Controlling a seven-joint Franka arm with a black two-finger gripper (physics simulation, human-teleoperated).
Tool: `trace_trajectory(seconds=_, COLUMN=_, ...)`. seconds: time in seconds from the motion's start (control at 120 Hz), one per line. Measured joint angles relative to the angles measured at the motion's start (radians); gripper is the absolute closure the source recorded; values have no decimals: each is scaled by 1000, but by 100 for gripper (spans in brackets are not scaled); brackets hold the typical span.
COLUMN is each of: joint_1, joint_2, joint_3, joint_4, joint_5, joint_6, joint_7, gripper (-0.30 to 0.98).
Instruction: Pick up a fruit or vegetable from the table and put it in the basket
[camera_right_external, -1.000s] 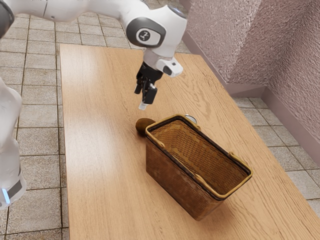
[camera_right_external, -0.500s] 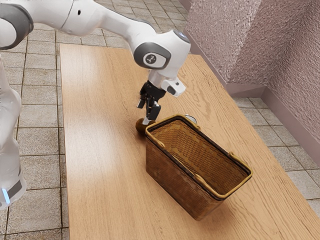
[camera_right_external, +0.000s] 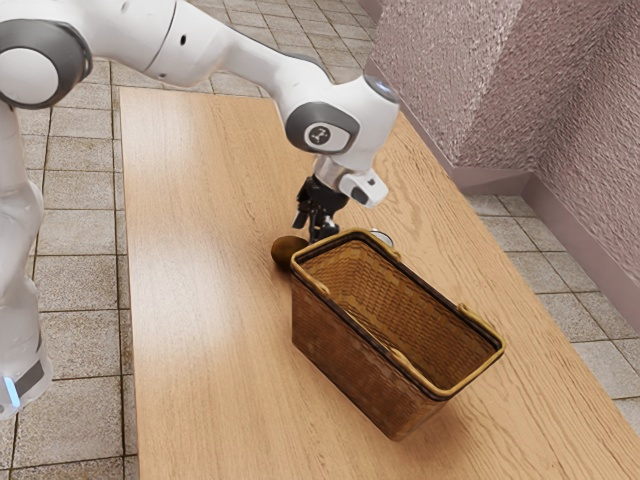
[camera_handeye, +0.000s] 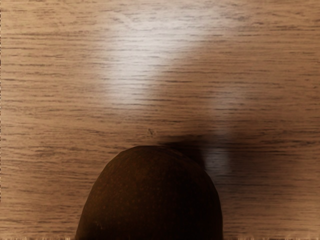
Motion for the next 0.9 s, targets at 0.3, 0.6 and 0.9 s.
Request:
trace_trajectory(seconds=0.3, joint_1=35, joint_2=-1, joint_3=1, joint_4=-15, joint_5=0, joint_6=0, joint_7=0, gripper=0)
trace_trajectory(seconds=0.6, joint_1=36, joint_2=14, joint_3=-1, joint_4=-26, joint_5=0, joint_6=8, joint_7=-1, gripper=0)
trace_trajectory(seconds=0.9, joint_1=18, joint_2=10, joint_3=0, joint_4=-63, joint_5=-1, joint_6=16, joint_7=-1, gripper=0)
